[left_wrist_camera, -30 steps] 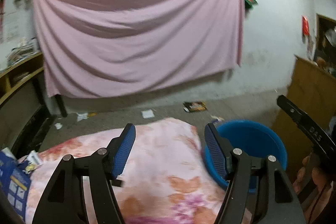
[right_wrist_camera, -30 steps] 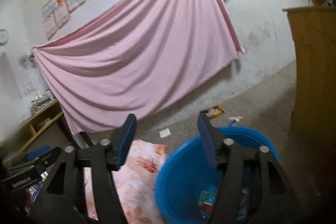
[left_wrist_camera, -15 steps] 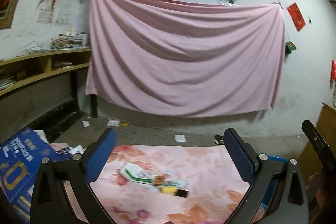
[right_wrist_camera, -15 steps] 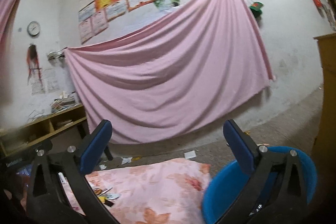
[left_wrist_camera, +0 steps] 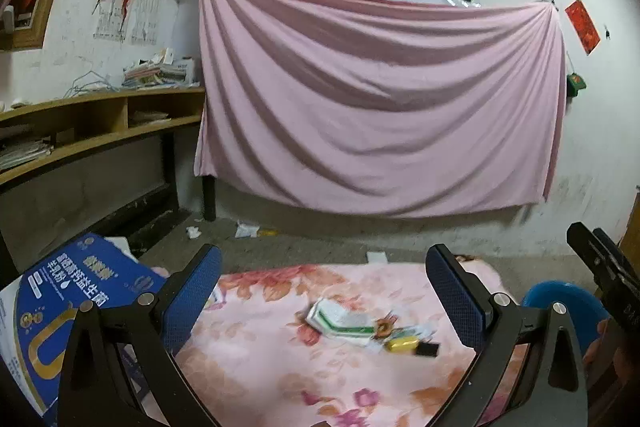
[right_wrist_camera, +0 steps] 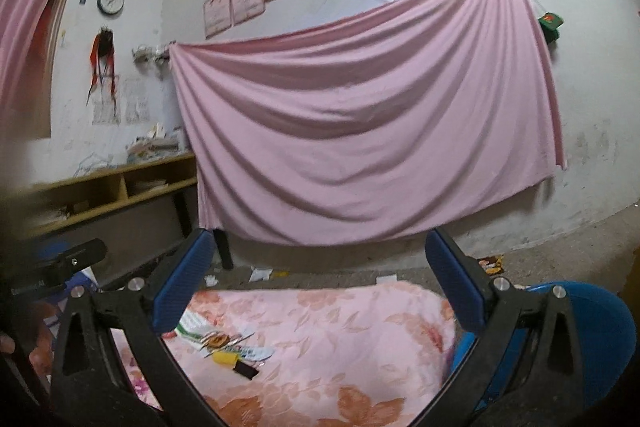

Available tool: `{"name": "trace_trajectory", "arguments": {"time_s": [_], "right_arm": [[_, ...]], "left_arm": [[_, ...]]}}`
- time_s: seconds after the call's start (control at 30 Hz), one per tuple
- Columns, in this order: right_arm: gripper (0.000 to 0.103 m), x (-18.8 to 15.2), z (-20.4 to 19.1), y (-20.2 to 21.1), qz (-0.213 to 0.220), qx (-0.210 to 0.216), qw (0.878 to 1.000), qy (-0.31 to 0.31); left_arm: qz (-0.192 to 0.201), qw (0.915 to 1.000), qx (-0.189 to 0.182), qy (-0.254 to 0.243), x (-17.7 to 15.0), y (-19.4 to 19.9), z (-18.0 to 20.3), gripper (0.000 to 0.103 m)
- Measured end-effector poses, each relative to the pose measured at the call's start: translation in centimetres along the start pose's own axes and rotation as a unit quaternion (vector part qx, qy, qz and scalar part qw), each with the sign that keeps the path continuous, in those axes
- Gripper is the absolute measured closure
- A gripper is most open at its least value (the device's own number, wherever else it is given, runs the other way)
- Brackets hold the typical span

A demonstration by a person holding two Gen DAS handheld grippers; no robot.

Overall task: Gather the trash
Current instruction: 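Move both tools back over the bed toward the white-green wrapper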

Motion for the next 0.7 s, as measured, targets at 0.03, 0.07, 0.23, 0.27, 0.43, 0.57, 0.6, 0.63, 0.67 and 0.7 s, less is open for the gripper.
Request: {"name": "trace_trajectory", "arguments": {"time_s": [0.03,0.07,0.23,0.27,0.43,0.57,0.6,0.63,0.67,0.7], "right_arm": [[0.0,-0.3,-0.2,-0.4,-0.009,0.001,1.0,0.001],[0.0,-0.6,-0.3,-0.9,-0.02,0.003,1.0,0.001],[0.0,-1.7,-0.5,-2.8,-0.07,0.009,0.997,-0.007],[0.0,-2.0,-0.4,-3.1,-0.08,0.008,0.997,-0.009],[0.0,-3.2,0.0,-4.7,-0.126,0.007,0.992,-0.016],[0.0,-4.2,0.0,-5.5,-0.152,0.01,0.988,-0.014],[0.0,-4.5,-0.1,-5.8,-0.159,0.011,0.987,-0.012],[0.0,-4.7,-0.2,-6.0,-0.165,0.011,0.986,-0.011],[0.0,-4.9,-0.2,-6.2,-0.171,0.012,0.985,-0.01],[0.0,-5.0,-0.3,-6.3,-0.174,0.012,0.985,-0.01]], "left_arm": [[-0.006,1.0,0.001,-0.003,-0.4,-0.3,-0.2,0.003],[-0.011,0.9999,0.002,-0.007,-0.7,-0.6,-0.3,0.003],[-0.038,0.9992,-0.001,-0.015,-2.1,-2.0,-0.6,0.003],[-0.046,0.9988,-0.003,-0.018,-2.4,-2.3,-0.5,0.003],[-0.074,0.9964,-0.012,-0.04,-3.5,-3.6,0.4,0.004],[-0.105,0.9933,-0.024,-0.043,-4.3,-5.2,0.8,0.006],[-0.113,0.9923,-0.026,-0.042,-4.5,-5.5,0.8,0.01],[-0.122,0.9913,-0.027,-0.04,-4.7,-5.9,0.7,0.011],[-0.133,0.99,-0.027,-0.038,-4.9,-6.3,0.7,0.015],[-0.143,0.9886,-0.027,-0.036,-5.1,-6.8,0.7,0.02]]}}
Point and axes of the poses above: each gripper's, at about its wrist camera, not at the fingertips, and y roughly against the way its jaws point, z to its right, x to its top, the point moved 5 cm from there along -y, roughly the way its jaws point, and after that the axes turned 15 degrees about x, right-handed, at the moved point
